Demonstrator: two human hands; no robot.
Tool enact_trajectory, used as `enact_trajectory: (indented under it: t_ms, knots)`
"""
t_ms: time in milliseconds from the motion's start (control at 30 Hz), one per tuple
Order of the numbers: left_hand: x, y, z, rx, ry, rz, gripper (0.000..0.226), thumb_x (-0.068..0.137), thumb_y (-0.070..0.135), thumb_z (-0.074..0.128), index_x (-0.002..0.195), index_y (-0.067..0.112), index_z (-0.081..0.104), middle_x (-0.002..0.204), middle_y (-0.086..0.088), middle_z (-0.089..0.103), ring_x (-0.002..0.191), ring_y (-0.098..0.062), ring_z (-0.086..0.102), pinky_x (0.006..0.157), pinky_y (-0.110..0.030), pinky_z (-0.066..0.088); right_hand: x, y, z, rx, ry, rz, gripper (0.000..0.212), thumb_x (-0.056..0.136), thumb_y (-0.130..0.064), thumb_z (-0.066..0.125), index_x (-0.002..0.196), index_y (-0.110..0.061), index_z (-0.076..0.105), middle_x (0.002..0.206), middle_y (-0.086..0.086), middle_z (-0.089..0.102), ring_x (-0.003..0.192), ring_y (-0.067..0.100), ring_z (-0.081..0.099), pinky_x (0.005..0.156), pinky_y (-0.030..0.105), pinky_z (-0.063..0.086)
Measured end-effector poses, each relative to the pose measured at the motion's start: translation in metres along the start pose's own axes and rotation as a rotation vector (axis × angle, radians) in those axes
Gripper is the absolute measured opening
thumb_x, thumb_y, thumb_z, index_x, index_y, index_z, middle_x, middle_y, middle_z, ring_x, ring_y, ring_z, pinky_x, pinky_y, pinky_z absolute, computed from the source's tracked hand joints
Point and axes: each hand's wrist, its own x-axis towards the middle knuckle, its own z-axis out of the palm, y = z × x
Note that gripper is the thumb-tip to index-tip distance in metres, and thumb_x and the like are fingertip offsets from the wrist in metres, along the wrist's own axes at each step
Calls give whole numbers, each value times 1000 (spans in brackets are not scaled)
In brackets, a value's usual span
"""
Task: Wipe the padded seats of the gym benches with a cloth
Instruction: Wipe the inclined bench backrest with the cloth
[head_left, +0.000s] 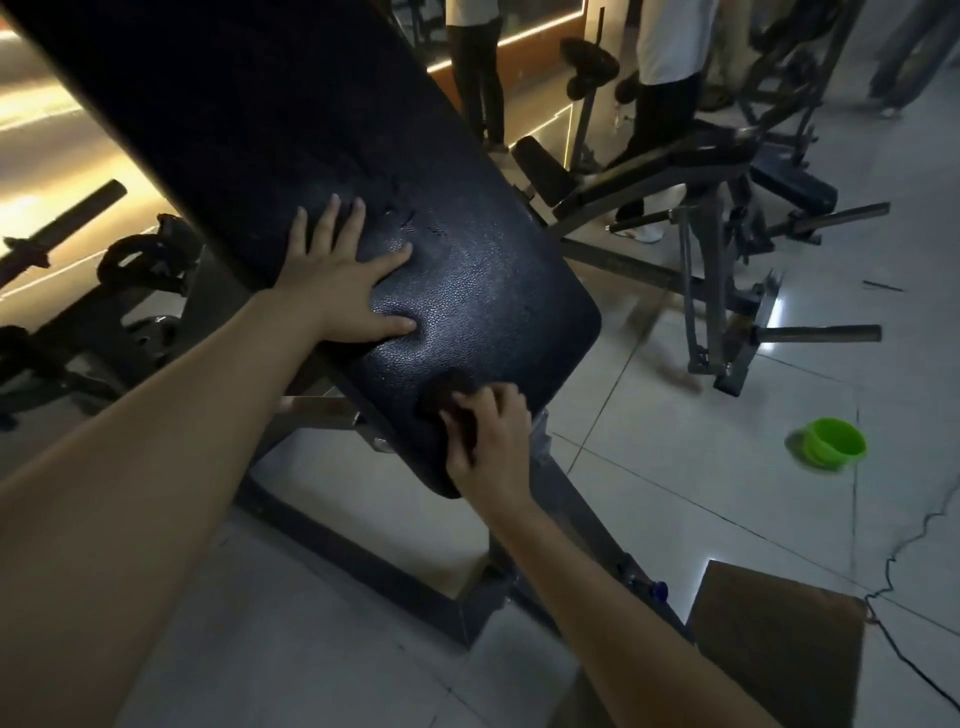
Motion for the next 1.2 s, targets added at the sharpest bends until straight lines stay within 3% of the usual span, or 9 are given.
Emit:
enact_trajectory:
  t_ms: [233,367,500,700,767,833,933,1067,1200]
  knots:
    - [-3,5,2,-11,-1,37,83,86,73,45,154,44,7,160,-14,-23,146,-33,-25,117,-51,-16,89,33,2,-61,113,327,26,88,-18,60,110,-6,57,111,18,51,104,37,49,87,43,40]
    - [-8,0,3,-46,23,70,77,89,67,46,154,44,12,162,-12,-17,148,-31,-20,119,-48,-14,83,15,11,9,159,421,23,89,-15,61,108,-4,57,110,18,49,106,34,47,90,45,41]
    - [-16,1,5,-55,18,106,69,93,58,48,153,44,16,164,-9,-12,149,-30,-16,120,-45,-11,8,-15,13,121,15,92,17,90,-23,57,100,-10,55,104,8,46,95,20,45,80,42,44]
    - [-34,25,14,-126,-20,229,55,98,37,52,149,43,31,165,-3,-1,151,-25,-9,120,-42,-7,-41,-19,9,73,-88,-195,17,91,-23,61,103,-17,50,104,10,49,88,24,48,69,42,47]
    - [-46,37,26,-54,-21,318,52,100,35,48,149,43,31,165,-1,1,151,-23,-5,121,-42,-5,-42,-6,1,23,-138,-352,18,90,-19,62,104,-17,50,107,9,47,86,24,46,69,39,45]
    - [-58,40,42,-2,59,414,49,101,34,47,148,42,36,165,-2,8,151,-25,3,121,-44,2,-44,9,-6,26,-141,-388,17,90,-19,61,103,-17,51,109,6,45,88,24,47,73,36,44]
    - [-69,29,56,5,224,493,45,93,33,62,137,36,55,157,-9,34,144,-33,32,116,-50,23,-34,27,-9,51,-61,-197,15,91,-20,59,103,-13,53,110,8,47,96,22,50,78,36,49]
    - [-70,21,59,10,171,472,46,103,40,39,149,42,33,164,-2,9,152,-24,6,121,-41,-1,2,36,-6,122,115,157,21,92,-22,56,99,-3,58,105,8,46,100,16,44,86,41,45]
    - [-71,21,59,-41,198,469,46,102,42,40,148,43,35,164,0,11,151,-23,7,120,-39,-3,-11,20,0,129,150,240,16,92,-21,56,99,-7,56,104,5,44,100,17,43,88,37,44]
